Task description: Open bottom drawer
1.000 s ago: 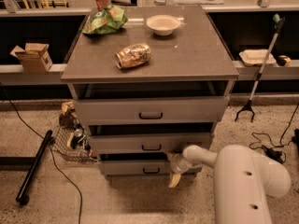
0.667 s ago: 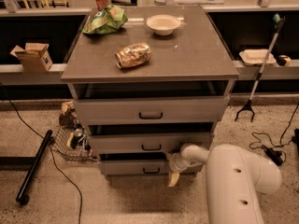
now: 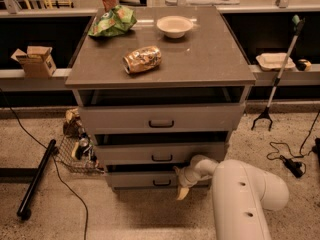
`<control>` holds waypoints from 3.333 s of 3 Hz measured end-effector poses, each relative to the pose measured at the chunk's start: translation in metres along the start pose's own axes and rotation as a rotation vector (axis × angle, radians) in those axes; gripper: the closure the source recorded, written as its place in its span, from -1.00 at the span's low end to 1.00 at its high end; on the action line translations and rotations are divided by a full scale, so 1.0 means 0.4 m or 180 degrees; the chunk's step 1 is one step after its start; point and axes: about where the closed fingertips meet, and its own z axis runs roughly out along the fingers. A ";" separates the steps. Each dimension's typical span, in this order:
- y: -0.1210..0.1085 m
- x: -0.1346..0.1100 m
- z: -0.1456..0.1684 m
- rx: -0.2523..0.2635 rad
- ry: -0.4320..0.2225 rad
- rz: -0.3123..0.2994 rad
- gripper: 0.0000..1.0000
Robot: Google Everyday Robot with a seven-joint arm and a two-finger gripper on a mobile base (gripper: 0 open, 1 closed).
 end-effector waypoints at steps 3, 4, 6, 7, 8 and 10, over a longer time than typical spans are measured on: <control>0.048 -0.018 -0.079 -0.0001 -0.0010 -0.0080 0.74; 0.059 -0.028 -0.089 -0.0024 -0.0021 -0.0097 0.85; 0.059 -0.028 -0.089 -0.0024 -0.0021 -0.0097 -0.08; 0.059 -0.028 -0.089 -0.0024 -0.0021 -0.0097 -0.54; 0.060 -0.028 -0.089 -0.0024 -0.0021 -0.0097 -1.00; 0.078 -0.016 -0.069 -0.0158 0.0111 -0.0074 -1.00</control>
Offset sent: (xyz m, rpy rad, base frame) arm -0.0388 -0.0265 0.0400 -0.0024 -0.0254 0.0132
